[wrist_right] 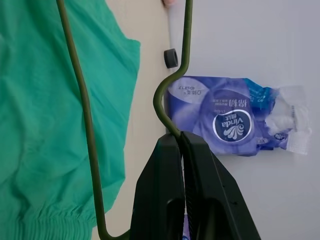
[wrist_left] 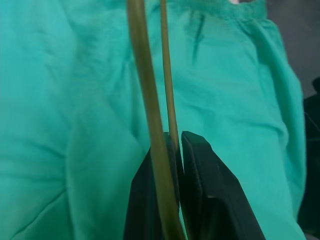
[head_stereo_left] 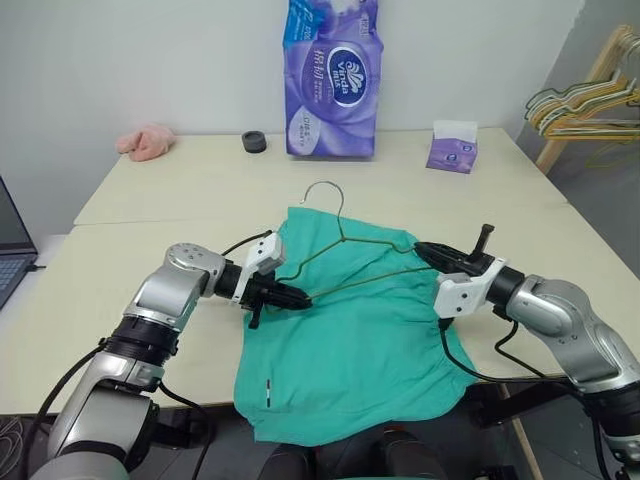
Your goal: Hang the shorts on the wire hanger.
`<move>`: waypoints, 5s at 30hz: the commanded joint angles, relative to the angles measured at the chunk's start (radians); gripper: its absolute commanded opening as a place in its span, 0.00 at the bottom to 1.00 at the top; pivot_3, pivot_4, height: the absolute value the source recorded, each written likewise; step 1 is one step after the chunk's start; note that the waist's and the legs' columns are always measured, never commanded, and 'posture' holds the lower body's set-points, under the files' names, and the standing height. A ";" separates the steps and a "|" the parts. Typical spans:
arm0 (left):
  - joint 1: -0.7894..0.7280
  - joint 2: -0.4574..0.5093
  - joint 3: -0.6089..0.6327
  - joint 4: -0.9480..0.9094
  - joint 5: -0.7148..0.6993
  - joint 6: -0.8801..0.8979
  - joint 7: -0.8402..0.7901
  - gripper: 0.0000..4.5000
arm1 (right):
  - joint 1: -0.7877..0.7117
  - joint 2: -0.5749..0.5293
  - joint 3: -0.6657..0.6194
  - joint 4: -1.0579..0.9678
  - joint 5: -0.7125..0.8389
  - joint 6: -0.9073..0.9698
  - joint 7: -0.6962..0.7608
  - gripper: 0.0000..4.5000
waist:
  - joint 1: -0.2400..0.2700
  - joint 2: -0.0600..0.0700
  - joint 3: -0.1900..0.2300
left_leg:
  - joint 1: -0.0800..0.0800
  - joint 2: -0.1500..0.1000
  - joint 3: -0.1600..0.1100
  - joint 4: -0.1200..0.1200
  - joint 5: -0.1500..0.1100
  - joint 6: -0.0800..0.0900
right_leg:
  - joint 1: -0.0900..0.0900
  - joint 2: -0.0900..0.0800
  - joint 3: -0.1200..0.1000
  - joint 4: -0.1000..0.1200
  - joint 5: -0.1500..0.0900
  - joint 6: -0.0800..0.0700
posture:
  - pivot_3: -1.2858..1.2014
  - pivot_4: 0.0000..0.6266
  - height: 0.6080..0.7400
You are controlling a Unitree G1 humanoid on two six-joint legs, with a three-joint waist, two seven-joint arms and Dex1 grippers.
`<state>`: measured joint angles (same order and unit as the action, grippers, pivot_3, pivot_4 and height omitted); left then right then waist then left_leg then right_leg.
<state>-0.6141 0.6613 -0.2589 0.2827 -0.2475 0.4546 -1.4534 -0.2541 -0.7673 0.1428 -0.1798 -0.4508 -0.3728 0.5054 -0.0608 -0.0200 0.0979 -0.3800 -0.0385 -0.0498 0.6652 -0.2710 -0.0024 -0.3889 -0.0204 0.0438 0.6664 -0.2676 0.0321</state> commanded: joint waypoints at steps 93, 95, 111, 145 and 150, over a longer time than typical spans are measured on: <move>0.063 -0.023 0.131 -0.182 -0.185 0.119 0.040 0.43 | 0.642 -0.054 -0.722 -0.466 0.933 1.617 0.325 0.00 | -0.006 0.000 -0.001 | -0.001 0.001 -0.001 0.001 0.000 0.000 | 0.001 -0.002 -0.001 -0.001 0.002 0.003 | 0.43 0.11 1.00; 0.062 -0.022 0.127 -0.189 -0.180 0.095 0.032 0.43 | 0.683 -0.019 -0.751 -0.472 0.944 1.628 0.311 0.00 | -0.009 0.000 -0.001 | 0.000 0.001 -0.001 0.001 0.000 0.000 | 0.002 -0.001 -0.001 -0.001 0.001 0.003 | 0.43 0.11 1.00; -0.019 -0.089 0.124 -0.087 -0.038 -0.230 0.134 0.43 | 0.668 -0.035 -0.697 -0.486 1.060 1.667 0.287 0.00 | -0.028 0.006 -0.005 | 0.001 0.001 0.001 0.001 0.000 0.001 | 0.003 0.000 0.001 -0.002 -0.001 0.008 | 0.44 0.10 1.00; -0.061 -0.068 0.144 0.001 -0.042 -0.284 0.128 0.43 | 0.149 0.043 -0.487 -0.121 1.303 1.987 0.195 0.00 | -0.028 0.005 -0.004 | 0.000 0.001 0.000 0.001 0.000 0.001 | 0.002 0.000 0.000 -0.002 0.002 0.004 | 0.45 0.11 1.00; -0.067 -0.071 0.147 -0.002 -0.045 -0.280 0.141 0.43 | 0.077 0.096 -0.444 -0.090 1.282 1.987 0.122 0.00 | -0.028 0.005 -0.004 | 0.000 0.001 0.000 0.001 0.000 0.001 | 0.001 0.000 0.000 -0.001 0.002 0.004 | 0.45 0.11 1.00</move>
<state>-0.6457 0.5875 -0.1391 0.2970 -0.2867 0.1841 -1.3200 -0.1434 -0.6780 -0.2967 -0.2658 0.8358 1.6066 0.6505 -0.0885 -0.0146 0.0936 -0.3804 -0.0373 -0.0499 0.6662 -0.2711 -0.0015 -0.3875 -0.0206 0.0438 0.6651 -0.2657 0.0356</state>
